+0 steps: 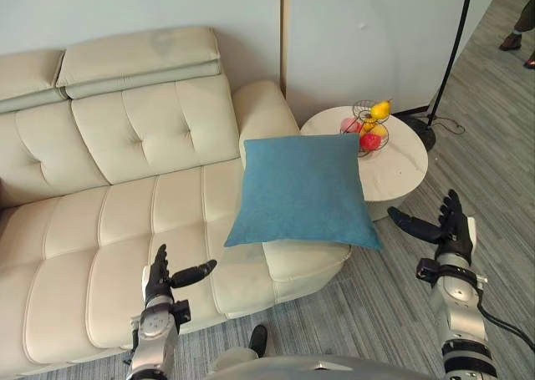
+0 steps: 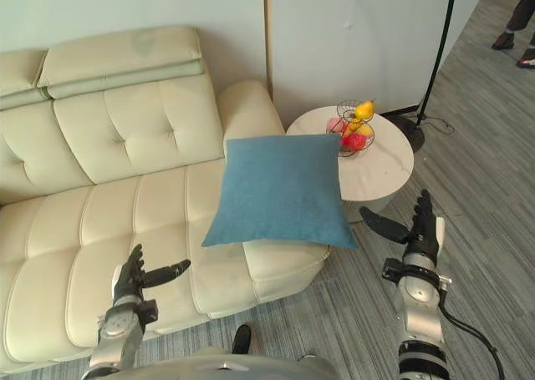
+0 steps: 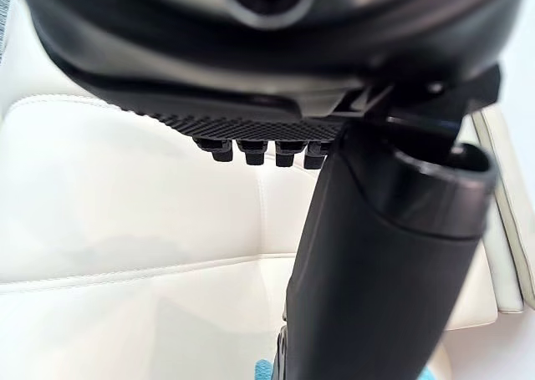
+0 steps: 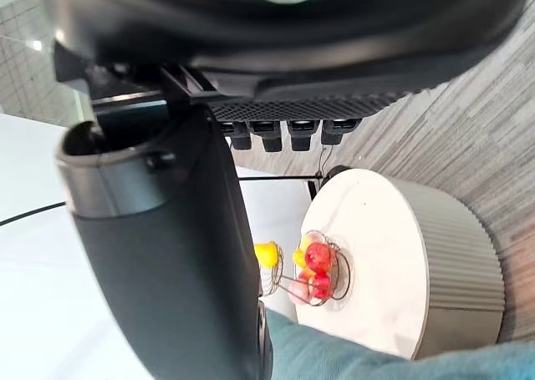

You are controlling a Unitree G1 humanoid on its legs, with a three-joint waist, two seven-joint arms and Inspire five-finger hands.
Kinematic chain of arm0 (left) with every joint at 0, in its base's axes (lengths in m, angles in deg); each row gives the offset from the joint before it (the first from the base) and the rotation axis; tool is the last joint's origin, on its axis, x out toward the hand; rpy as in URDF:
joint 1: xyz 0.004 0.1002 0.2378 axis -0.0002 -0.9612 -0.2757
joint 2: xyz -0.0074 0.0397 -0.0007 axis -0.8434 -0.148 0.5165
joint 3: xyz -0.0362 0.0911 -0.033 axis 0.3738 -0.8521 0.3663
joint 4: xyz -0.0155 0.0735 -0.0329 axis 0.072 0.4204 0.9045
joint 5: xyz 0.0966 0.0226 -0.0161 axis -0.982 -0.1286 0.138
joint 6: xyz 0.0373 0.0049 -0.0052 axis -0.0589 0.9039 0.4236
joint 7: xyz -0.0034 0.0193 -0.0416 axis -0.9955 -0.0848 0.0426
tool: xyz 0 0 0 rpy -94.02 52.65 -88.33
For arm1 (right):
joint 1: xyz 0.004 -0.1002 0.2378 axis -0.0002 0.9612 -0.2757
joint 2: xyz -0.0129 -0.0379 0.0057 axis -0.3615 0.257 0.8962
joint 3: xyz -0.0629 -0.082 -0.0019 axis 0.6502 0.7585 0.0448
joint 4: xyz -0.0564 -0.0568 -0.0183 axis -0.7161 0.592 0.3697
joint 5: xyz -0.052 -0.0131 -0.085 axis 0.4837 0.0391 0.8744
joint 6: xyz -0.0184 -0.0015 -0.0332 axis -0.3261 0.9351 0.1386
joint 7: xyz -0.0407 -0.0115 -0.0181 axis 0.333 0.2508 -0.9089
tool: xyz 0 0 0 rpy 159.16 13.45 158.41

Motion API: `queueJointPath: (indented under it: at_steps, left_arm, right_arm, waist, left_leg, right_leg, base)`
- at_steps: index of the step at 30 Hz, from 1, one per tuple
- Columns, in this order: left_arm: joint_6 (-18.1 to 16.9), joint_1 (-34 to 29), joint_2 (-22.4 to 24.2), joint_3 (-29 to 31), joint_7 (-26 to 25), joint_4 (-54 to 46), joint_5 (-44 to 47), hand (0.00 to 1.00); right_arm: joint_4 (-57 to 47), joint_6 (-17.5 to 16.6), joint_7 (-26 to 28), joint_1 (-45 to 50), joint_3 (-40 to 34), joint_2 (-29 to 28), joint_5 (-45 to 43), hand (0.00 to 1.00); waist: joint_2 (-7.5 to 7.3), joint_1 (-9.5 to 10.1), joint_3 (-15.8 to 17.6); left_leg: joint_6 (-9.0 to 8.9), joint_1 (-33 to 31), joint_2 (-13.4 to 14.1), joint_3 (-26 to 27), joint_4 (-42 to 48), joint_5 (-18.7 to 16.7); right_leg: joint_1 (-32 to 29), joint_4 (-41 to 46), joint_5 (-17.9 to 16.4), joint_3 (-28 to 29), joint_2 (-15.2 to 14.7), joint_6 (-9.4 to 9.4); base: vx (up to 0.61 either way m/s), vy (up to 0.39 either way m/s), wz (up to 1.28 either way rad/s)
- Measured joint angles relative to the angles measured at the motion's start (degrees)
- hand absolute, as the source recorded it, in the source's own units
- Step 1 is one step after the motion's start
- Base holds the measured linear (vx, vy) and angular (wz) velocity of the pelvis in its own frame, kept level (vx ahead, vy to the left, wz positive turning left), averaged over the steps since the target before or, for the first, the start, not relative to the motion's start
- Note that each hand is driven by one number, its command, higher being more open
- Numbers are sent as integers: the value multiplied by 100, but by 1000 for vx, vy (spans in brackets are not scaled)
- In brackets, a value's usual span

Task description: Pick up cushions and gather them together orderly.

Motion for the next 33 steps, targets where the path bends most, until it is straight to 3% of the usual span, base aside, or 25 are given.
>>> queueJointPath:
  at_steps: [9, 16, 17, 21, 33]
  left_arm:
    - [-1, 1735, 32, -1228, -315, -103, 214, 100]
    - [-3, 3255, -53, -1502, -557, 182, 612, 100]
    - [-2, 3662, -50, -1517, -556, 363, 639, 0]
    - [0, 4175, -52, -1704, -625, 455, 748, 0]
    - [1, 4316, -118, -2085, -936, 206, 747, 0]
  right_arm:
    - [300, 4, -176, -1439, 1001, -190, -233, 100]
    - [447, 4, -667, -2423, 1076, -294, -565, 100]
    - [512, 4, -765, -2687, 1130, -304, -647, 0]
    - [531, 9, -958, -3130, 1192, -355, -733, 0]
    - [509, -41, -1103, -3218, 1373, -322, -894, 0]
  waist:
    - [-24, 203, 735]
    - [-47, 186, 1131]
    - [-55, 131, 1178]
    - [-59, 74, 1189]
    - [-60, 60, 1191]
  left_leg:
    - [-144, -1092, -6, -65, 325, 241]
    - [-240, -1727, 69, 158, 414, 328]
    - [-246, -1911, 182, 485, 423, 379]
    - [-267, -2197, 252, 665, 391, 541]
    - [-312, -2124, 354, 894, 385, 580]
  right_leg:
    - [-1380, 1072, -215, -8, -89, -157]
    - [-2319, 1840, -321, 24, -200, -245]
    - [-2540, 1959, -318, 25, -199, -249]
    - [-2947, 2092, -297, 98, -174, -280]
    - [-2935, 2007, -247, 233, -70, -345]
  base:
    - [-86, -40, 7]
    - [-142, -97, -3]
    - [-115, -105, -4]
    - [-58, -95, -11]
    - [17, -64, -8]
